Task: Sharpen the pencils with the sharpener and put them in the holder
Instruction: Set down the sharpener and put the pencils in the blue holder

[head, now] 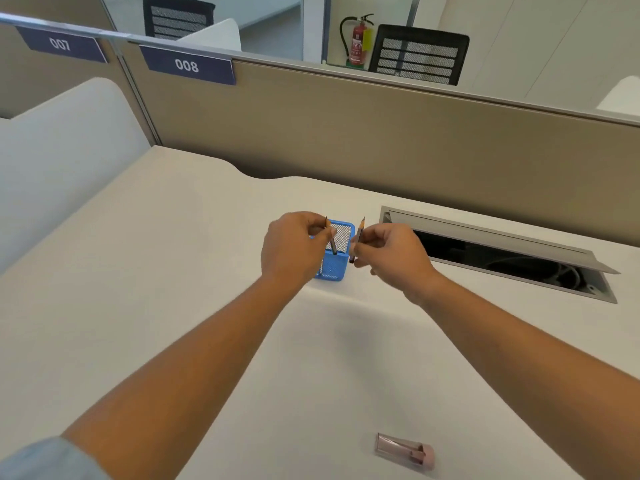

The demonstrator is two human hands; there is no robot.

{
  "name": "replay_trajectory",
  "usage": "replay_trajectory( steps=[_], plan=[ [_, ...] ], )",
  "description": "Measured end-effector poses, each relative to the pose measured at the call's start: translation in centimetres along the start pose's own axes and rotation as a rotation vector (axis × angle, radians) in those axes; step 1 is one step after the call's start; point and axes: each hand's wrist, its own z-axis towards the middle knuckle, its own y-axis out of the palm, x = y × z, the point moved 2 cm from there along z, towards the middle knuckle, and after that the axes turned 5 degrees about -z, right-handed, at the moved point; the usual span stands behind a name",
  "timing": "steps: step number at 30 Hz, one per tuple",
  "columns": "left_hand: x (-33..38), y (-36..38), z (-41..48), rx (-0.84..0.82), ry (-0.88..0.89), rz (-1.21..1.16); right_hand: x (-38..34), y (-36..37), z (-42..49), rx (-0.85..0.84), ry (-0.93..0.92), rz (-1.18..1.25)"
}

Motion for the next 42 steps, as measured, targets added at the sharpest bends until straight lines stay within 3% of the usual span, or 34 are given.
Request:
replay_trajectory(
  steps=[9, 27, 42],
  plan=[
    [-1.0, 1.8, 4.0, -0.061, -0.09, 0.106, -0.6, 1.7, 5.0, 0.008, -0.027, -0.189],
    [-2.9, 3.6, 5.0, -0.177, -0.239, 0.283, -0.3, 3.2, 6.0, 0.015, -0.044, -0.473],
    [-3.3, 4.2, 5.3, -0.198, -0.217, 0.308, 0.0, 3.3, 6.4, 0.05, -0.028, -0.471]
  ],
)
